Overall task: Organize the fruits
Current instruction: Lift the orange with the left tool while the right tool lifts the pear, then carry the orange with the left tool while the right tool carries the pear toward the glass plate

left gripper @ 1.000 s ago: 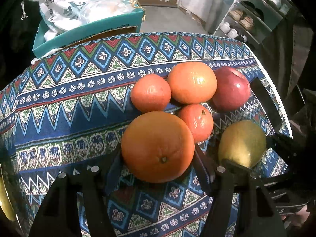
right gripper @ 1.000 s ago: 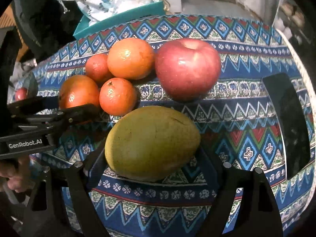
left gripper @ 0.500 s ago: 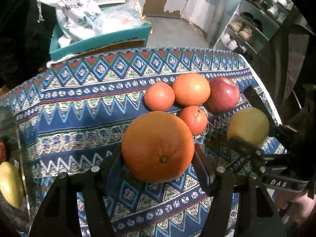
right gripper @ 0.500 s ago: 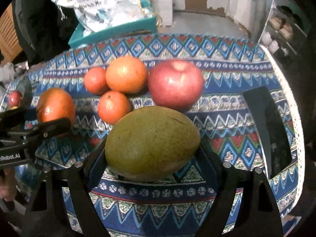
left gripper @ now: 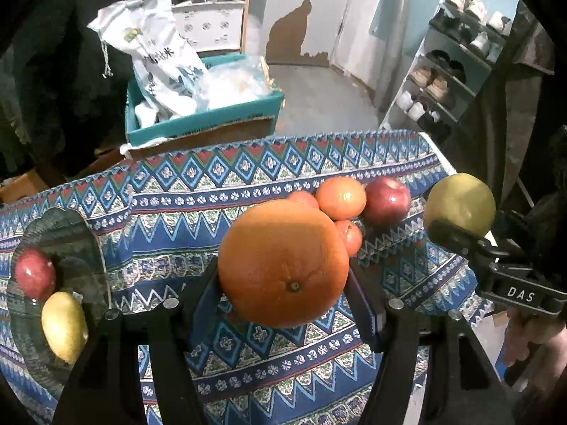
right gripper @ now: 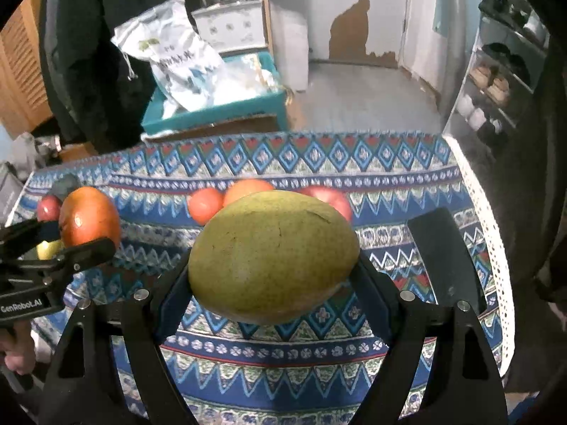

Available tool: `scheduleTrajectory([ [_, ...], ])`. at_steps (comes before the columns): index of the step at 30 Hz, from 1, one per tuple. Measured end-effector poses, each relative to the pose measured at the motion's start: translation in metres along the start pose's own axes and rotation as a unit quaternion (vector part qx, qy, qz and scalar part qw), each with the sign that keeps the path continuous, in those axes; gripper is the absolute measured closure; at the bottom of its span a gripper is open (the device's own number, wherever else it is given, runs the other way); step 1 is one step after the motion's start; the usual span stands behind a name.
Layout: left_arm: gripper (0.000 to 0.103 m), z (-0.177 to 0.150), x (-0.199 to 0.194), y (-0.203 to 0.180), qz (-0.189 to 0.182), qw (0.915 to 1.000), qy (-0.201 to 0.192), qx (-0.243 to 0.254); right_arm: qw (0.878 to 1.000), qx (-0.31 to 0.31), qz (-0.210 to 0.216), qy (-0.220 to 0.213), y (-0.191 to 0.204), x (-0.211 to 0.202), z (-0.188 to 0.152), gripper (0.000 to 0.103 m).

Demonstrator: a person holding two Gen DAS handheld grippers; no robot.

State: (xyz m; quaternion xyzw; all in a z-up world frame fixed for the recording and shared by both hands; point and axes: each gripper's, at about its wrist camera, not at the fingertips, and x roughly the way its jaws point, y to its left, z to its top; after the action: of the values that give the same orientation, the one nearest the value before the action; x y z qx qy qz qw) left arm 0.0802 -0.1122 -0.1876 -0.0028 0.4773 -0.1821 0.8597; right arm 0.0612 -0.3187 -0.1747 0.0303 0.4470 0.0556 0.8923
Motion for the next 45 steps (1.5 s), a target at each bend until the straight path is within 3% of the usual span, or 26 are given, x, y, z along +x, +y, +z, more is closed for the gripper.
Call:
scheduleTrajectory([
  [29, 0.035, 0.012, -0.11, 0.014, -0.01, 0.995, -0.099, -0.011, 0.993, -0.032, 0.036, -0.106, 0.046, -0.087, 0.034, 0.02],
  [45, 0.035, 0.006, -0.135, 0.046, 0.007, 0.9919, -0.123, -0.032, 0.989, -0.056, 0.071, -0.116, 0.093, -0.094, 0.053, 0.02],
])
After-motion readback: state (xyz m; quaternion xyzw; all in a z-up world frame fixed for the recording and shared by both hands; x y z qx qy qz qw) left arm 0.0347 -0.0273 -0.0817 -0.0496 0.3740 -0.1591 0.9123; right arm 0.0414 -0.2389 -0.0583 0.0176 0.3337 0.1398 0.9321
